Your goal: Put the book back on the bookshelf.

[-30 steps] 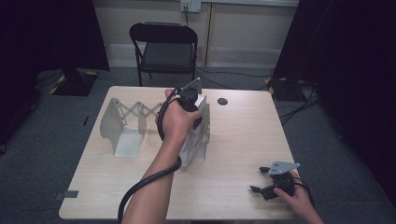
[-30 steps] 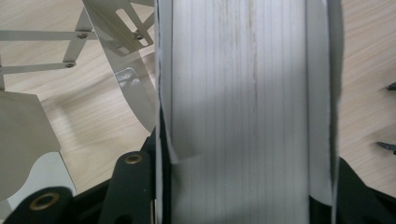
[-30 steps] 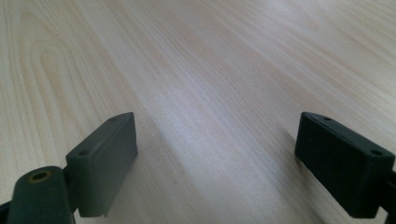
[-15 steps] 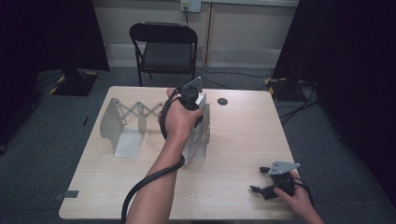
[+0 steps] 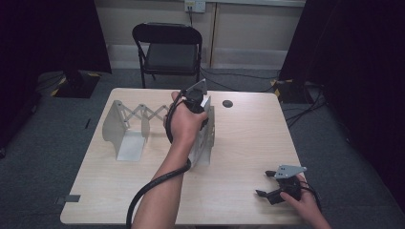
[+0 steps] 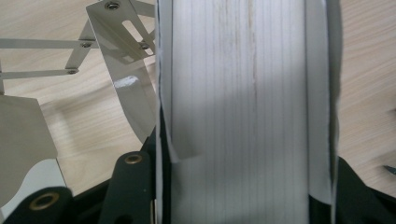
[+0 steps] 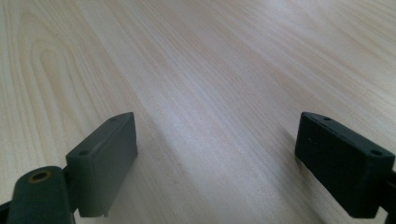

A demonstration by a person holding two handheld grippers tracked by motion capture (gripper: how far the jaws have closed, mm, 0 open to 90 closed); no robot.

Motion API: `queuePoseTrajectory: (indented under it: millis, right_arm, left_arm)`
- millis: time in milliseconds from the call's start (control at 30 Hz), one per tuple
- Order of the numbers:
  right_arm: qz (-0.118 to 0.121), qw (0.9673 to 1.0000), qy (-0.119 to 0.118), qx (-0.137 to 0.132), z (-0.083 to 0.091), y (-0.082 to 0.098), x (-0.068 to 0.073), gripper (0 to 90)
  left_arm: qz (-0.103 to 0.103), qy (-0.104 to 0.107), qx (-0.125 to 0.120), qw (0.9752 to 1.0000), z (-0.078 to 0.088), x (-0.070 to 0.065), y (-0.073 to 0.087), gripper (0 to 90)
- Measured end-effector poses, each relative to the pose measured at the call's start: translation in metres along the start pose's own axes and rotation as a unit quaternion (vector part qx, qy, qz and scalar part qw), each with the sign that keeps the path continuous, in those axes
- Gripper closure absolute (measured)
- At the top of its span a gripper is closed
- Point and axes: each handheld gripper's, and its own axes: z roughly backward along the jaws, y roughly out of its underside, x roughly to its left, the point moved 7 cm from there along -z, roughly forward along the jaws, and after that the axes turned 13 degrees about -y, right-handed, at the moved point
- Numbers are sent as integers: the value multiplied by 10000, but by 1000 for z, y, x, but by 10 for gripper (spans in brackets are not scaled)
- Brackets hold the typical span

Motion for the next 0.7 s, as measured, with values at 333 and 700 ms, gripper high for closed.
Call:
queuePoseTrajectory:
  millis: [333,700]
  right_arm:
    - [2,10000,0,-2,0,0,0,123]
    - [11,10000,-3,-1,0,0,0,124]
  left_arm:
    - [59,3,-15,10000,-2,2,-3,531]
    - [184,-30,-6,9998,-7,0,-6,531]
